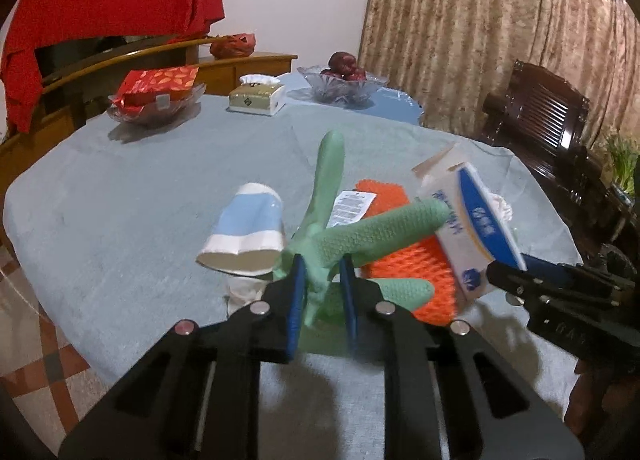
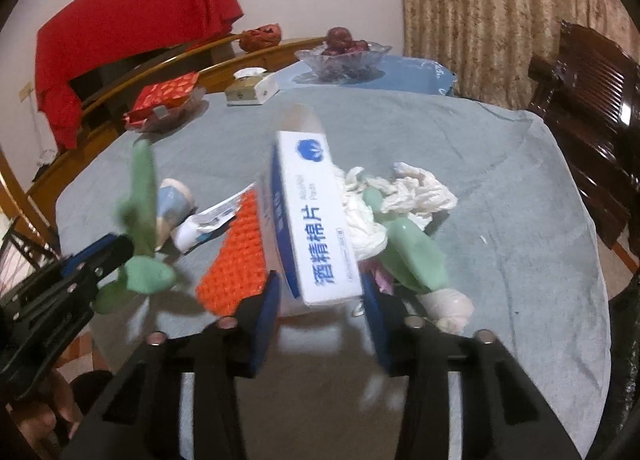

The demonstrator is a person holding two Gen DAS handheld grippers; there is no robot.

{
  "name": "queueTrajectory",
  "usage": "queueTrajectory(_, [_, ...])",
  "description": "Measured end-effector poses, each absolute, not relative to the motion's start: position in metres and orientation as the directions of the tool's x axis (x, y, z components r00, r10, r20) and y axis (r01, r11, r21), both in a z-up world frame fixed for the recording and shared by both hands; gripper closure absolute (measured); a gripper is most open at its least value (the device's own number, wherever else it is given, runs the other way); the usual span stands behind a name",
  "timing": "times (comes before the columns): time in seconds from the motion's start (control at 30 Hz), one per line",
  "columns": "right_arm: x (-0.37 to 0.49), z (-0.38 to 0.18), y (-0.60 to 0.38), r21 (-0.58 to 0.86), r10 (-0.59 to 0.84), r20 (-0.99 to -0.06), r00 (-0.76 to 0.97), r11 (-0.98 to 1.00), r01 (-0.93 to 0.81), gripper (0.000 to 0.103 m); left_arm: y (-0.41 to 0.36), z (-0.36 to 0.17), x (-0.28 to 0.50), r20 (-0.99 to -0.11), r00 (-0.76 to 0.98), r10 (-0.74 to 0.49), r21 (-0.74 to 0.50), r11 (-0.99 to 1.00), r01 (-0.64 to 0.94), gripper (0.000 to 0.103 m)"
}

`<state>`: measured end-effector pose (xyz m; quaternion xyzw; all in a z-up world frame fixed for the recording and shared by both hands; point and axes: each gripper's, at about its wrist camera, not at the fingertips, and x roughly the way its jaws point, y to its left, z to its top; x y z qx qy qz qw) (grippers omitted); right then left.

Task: Collect trash
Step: 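Lift the green glove with the left gripper while the right gripper grasps the white box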

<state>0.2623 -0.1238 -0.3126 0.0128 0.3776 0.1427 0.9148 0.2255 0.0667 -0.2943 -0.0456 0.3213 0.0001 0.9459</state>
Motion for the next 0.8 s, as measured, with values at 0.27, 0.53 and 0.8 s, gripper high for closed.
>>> queueTrajectory(0.27, [0.261, -0.31, -0.122, 0.136, 0.28, -0.688, 0.67, 0.956, -0.259, 0.066, 0.066, -0.302, 0.23, -0.632, 0.774, -0.038, -0.084, 0.996, -0.02, 0.076])
queueTrajectory(0.53, [0.258, -0.307, -0.131, 0.154, 0.282, -0.679, 0.678, 0.957, -0.245, 0.069, 0.066, -0.31, 0.232, -0.654, 0.755, -0.049, -0.085, 0.996, -0.009, 0.096])
queueTrajectory(0.8, [0.239, -0.281, -0.137, 0.142, 0.275, -0.634, 0.723, 0.96, -0.241, 0.07, 0.064, -0.273, 0.218, -0.583, 0.811, -0.051, -0.086, 0.996, 0.001, 0.098])
